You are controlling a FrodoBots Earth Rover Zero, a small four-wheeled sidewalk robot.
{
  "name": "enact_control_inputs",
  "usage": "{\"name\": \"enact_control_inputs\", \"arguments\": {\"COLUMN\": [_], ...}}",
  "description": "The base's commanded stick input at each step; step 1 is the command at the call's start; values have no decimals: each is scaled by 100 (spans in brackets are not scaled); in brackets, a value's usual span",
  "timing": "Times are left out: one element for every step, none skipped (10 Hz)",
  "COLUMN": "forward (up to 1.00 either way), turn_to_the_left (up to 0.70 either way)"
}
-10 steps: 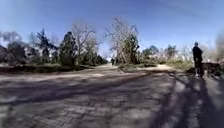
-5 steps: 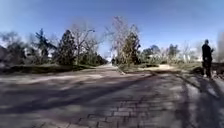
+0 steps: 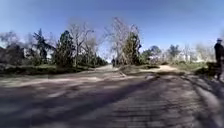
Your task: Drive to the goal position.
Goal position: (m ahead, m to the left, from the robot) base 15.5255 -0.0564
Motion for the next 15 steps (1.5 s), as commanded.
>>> {"name": "enact_control_inputs", "arguments": {"forward": [100,100,100,100,100,100,100,100,100,100,100,100,100,100,100], "turn_to_the_left": [0,0,0,0,0,0,0,0,32,40,40,14,0,0,0]}}
